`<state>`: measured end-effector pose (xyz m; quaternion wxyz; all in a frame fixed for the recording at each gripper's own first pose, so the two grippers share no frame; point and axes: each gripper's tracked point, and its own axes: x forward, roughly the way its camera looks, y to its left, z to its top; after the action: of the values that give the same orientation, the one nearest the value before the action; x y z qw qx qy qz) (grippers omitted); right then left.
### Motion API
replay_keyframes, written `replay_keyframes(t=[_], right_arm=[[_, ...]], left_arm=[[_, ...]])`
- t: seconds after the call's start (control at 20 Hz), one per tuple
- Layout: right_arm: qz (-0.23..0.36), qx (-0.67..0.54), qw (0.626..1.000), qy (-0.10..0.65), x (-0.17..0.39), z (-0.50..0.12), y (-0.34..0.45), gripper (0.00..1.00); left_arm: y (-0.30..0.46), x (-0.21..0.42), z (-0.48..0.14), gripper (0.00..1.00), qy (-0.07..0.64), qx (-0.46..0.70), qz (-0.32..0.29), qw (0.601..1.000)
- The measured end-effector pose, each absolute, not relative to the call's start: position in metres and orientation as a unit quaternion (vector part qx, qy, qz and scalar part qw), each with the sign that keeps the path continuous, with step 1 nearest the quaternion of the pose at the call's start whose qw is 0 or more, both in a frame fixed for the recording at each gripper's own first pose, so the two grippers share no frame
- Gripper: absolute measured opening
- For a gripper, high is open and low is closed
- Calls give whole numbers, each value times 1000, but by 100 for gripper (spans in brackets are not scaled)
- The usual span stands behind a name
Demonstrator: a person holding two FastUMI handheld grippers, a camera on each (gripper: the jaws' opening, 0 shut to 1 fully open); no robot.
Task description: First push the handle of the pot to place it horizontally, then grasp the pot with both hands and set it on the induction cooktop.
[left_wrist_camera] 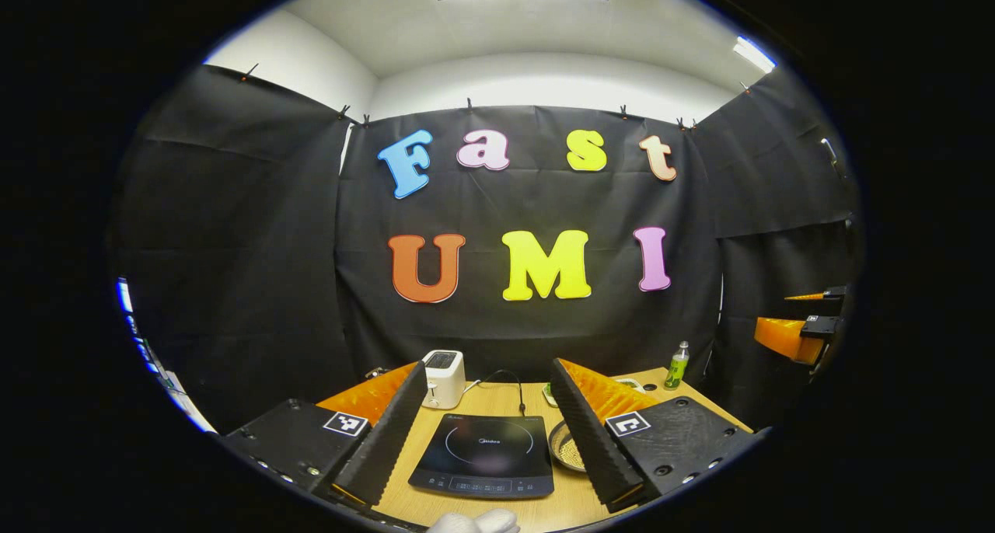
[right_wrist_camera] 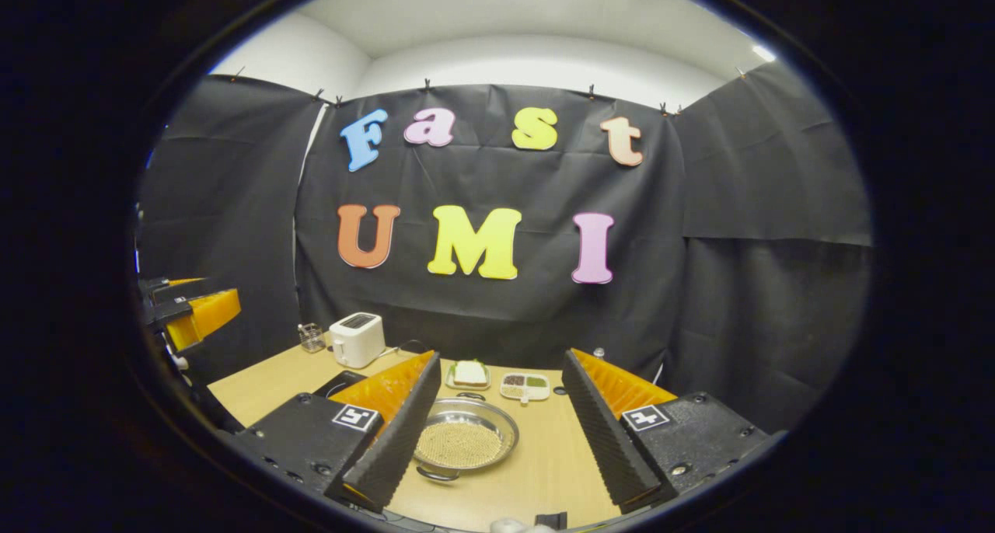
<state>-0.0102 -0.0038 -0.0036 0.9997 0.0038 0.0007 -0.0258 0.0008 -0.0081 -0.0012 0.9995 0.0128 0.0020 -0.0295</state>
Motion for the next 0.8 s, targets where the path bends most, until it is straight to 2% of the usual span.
replay_keyframes(t=[0.05, 0.2, 0.25, 0.35, 0.4, 0.5, 0.6, 0.65, 0.7, 0.75, 0.8], right_arm=[[-25, 5, 1000, 3, -10, -5, -2, 97], [-21, 4, 1000, 8, -6, -11, 3, 97], [-17, 3, 1000, 13, -4, -15, 6, 98], [-3, 5, 1000, 30, 4, -24, 13, 96], [4, 6, 999, 37, 10, -27, 18, 97], [27, 13, 998, 55, 22, -36, 29, 98], [68, 27, 994, 83, 34, -49, 48, 81], [85, 29, 991, 102, 40, -59, 56, 64], [94, 30, 987, 125, 45, -72, 62, 55], [114, 37, 982, 145, 51, -85, 72, 31], [131, 46, 976, 166, 57, -97, 82, 19]], left_arm=[[-8, 1, -2, 95, 3, 12, -29, 999], [-8, 3, -3, 95, 2, 15, -29, 999], [-8, 4, -6, 84, 4, 18, -28, 999], [-8, 5, -9, 84, 7, 17, -26, 999], [-9, 6, -11, 95, 8, 15, -26, 1000], [-9, 7, -12, 95, 8, 13, -20, 1000], [-7, 9, -16, 95, 11, 15, -12, 1000], [-7, 10, -18, 95, 14, 15, -9, 1000], [-7, 11, -21, 95, 15, 15, -5, 1000], [-4, 11, -23, 95, 17, 15, 0, 1000], [-1, 12, -24, 95, 17, 15, 5, 1000]])
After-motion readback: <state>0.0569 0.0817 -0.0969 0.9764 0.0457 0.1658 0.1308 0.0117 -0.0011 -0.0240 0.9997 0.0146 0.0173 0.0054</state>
